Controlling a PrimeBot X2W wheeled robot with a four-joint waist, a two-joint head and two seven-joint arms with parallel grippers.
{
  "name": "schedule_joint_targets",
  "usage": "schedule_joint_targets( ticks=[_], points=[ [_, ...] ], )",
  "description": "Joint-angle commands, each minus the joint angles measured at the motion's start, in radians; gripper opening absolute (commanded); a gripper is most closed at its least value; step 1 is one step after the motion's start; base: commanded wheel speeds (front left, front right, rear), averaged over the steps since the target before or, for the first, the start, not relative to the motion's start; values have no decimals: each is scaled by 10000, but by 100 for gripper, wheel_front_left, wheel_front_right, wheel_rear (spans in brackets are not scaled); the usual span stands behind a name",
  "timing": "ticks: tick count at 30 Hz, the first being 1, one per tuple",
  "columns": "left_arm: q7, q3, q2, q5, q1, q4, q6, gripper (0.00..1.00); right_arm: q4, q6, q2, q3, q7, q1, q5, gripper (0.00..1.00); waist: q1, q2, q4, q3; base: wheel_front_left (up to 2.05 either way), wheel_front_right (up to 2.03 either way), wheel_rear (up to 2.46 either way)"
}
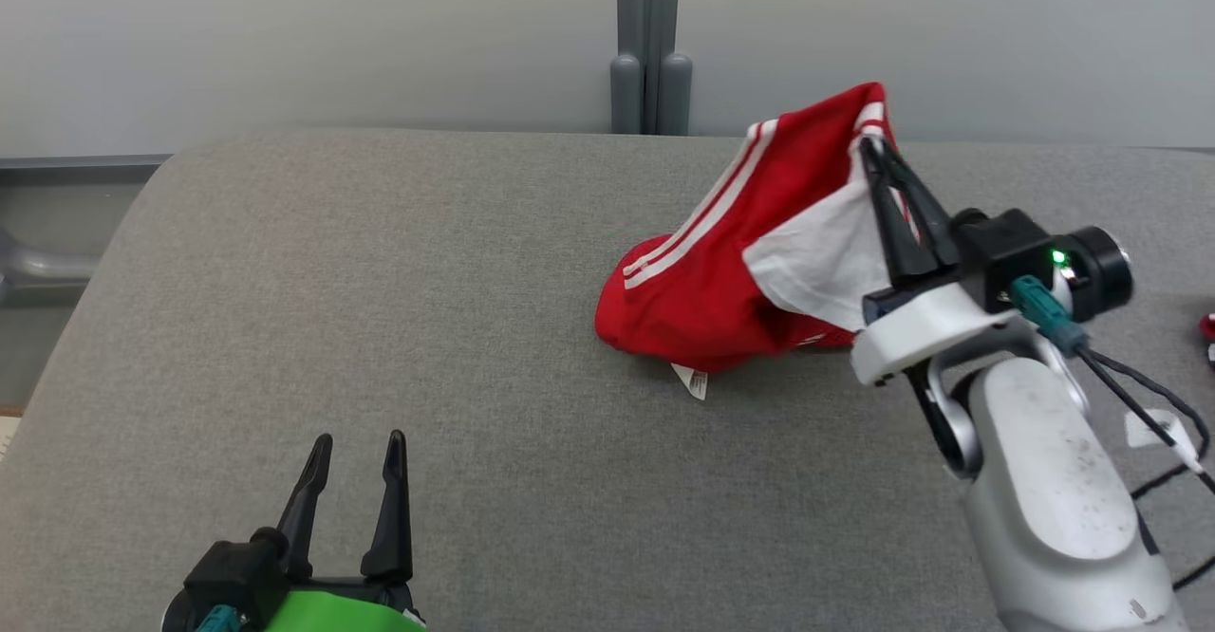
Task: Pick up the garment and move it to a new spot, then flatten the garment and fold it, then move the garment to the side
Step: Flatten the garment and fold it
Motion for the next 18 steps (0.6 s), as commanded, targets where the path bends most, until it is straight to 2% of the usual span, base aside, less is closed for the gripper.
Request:
schedule_joint_targets(
  ticks=[1,7,14,15,16,18],
  points=[
    [-29,18,13,40,69,-26,-28,100,-207,-21,-57,-416,-67,383,-161,0,0,0,-116,-19,0,0,0],
    [-28,45,10,42,68,-101,-28,100,-1119,-20,-34,-2858,126,1741,-802,0,0,0,-436,79,0,0,0],
    [-29,0,3,60,-103,-73,-28,100,-578,-20,-50,-4473,660,3073,-1902,0,0,0,-708,205,0,0,0],
    [-29,7,4,62,-115,-62,-28,100,-394,-20,-39,-4561,778,3196,-1941,40,0,0,-734,209,0,0,0],
    [-28,6,2,64,-134,-53,-28,100,-204,-20,-31,-4644,954,3329,-1928,100,0,0,-762,208,0,0,0],
    [-28,-8,3,76,-148,-34,-28,100,29,-20,-34,-4655,1134,3464,-1938,100,0,0,-796,194,0,0,0]
  ],
)
